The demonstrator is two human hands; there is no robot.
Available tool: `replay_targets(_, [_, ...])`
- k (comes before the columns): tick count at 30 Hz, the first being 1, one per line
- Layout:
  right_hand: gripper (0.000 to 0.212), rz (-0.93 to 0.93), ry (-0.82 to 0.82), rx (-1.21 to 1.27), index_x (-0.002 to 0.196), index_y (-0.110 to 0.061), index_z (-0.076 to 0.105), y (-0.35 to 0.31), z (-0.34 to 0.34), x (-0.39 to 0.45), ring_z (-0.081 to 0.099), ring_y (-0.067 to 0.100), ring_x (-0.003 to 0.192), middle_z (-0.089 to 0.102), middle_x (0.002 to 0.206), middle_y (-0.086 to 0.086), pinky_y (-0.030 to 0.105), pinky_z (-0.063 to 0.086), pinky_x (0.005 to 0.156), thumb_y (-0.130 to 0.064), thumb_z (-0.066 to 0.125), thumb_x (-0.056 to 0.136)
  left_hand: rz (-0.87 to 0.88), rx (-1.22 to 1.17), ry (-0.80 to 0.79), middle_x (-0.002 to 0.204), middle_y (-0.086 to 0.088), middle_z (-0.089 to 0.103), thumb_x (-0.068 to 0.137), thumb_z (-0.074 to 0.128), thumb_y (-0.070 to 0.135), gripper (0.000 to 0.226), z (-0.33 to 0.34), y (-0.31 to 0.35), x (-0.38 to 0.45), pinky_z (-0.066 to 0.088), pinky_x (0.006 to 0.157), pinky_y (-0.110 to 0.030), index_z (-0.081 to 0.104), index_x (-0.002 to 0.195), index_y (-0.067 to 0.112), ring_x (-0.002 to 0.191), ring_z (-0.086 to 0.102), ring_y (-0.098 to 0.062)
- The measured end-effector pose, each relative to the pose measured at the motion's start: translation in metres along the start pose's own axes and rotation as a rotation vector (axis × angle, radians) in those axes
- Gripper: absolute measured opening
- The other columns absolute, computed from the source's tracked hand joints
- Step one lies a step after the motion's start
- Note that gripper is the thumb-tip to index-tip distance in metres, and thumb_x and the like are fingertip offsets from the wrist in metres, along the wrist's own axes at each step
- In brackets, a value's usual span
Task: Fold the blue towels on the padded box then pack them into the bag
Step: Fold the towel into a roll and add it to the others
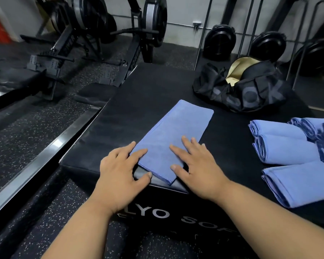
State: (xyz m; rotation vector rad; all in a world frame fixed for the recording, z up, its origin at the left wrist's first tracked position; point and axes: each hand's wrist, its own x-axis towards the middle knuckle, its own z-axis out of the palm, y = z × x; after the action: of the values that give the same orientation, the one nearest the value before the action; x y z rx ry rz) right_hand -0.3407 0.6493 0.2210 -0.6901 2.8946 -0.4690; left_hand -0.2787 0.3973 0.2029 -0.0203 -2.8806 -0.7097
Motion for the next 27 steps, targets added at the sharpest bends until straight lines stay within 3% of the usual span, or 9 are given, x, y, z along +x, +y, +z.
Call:
replay_targets(3, [0.074, -0.098, -0.02, -0.103, 0.165, -0.046, 0.011, -0.012, 0.008, -0.018, -0.014, 0.018, 0.161, -0.008, 0.175, -0.01, 0.036, -0.015, 0.127, -0.076, 0.018, 0.097, 0.009, -0.04, 0.012, 0.143, 0.031, 0.039, 0.077, 0.051, 0.072, 0.07, -0.001, 0.001, 0.003, 0.017, 0.11, -0.029, 0.054, 0.143, 0.048, 0.138, 0.031, -0.008])
replay_targets(7, [0.085, -0.171, -0.032, -0.204, 0.167, -0.041, 0.007, -0.011, 0.016, -0.031, -0.012, 0.021, 0.162, -0.006, 0.176, -0.006, 0.04, -0.009, 0.128, -0.081, 0.032, 0.096, -0.001, -0.077, 0.002, 0.131, 0.028, 0.04, 0.077, 0.057, 0.064, 0.071, -0.006, 0.002, 0.005, 0.017, 0.108, -0.028, 0.055, 0.145, 0.041, 0.133, 0.03, -0.006])
replay_targets(10, [0.079, -0.209, 0.043, -0.224, 0.166, -0.034, 0.024, -0.01, 0.021, -0.034, 0.013, 0.029, 0.161, 0.018, 0.174, 0.001, 0.044, 0.007, 0.127, -0.074, 0.036, 0.098, -0.002, -0.103, -0.02, 0.127, 0.027, 0.042, 0.077, 0.059, 0.057, 0.071, -0.008, 0.0, 0.002, 0.017, 0.109, -0.026, 0.056, 0.145, 0.037, 0.13, 0.031, -0.003])
replay_targets(14, [0.063, -0.266, 0.22, -0.244, 0.153, -0.027, 0.05, -0.009, 0.031, -0.041, 0.05, 0.034, 0.144, 0.053, 0.156, 0.004, 0.052, 0.04, 0.116, -0.062, 0.044, 0.1, 0.021, -0.104, -0.022, 0.123, 0.025, 0.047, 0.081, 0.076, 0.052, 0.061, -0.013, -0.005, -0.008, 0.025, 0.111, -0.029, 0.061, 0.139, 0.038, 0.125, 0.036, -0.004])
replay_targets(20, [0.053, -0.229, 0.228, -0.104, 0.142, -0.03, 0.064, -0.009, 0.027, -0.043, 0.055, 0.032, 0.14, 0.061, 0.149, -0.002, 0.047, 0.03, 0.116, -0.058, 0.05, 0.099, 0.045, -0.069, 0.024, 0.107, 0.025, 0.055, 0.083, 0.086, 0.041, 0.044, -0.016, -0.014, -0.017, 0.043, 0.105, -0.041, 0.072, 0.124, 0.039, 0.111, 0.048, -0.01])
replay_targets(24, [0.031, -0.134, 0.28, 0.037, 0.121, -0.03, 0.076, -0.008, 0.025, -0.04, 0.065, 0.025, 0.129, 0.071, 0.133, -0.009, 0.054, 0.046, 0.113, -0.042, 0.059, 0.098, 0.078, -0.084, 0.047, 0.11, 0.024, 0.053, 0.085, 0.086, 0.036, 0.045, -0.015, -0.016, -0.022, 0.043, 0.103, -0.037, 0.072, 0.127, 0.039, 0.107, 0.045, -0.008])
replay_targets(27, [0.046, -0.108, 0.245, 0.041, 0.112, -0.025, 0.075, -0.01, 0.009, -0.042, 0.068, 0.026, 0.106, 0.076, 0.107, -0.005, 0.046, 0.051, 0.098, -0.057, 0.043, 0.104, 0.095, -0.118, 0.076, 0.126, 0.018, 0.054, 0.085, 0.086, 0.03, 0.038, -0.013, -0.015, -0.024, 0.039, 0.106, -0.03, 0.076, 0.121, 0.038, 0.118, 0.045, -0.009])
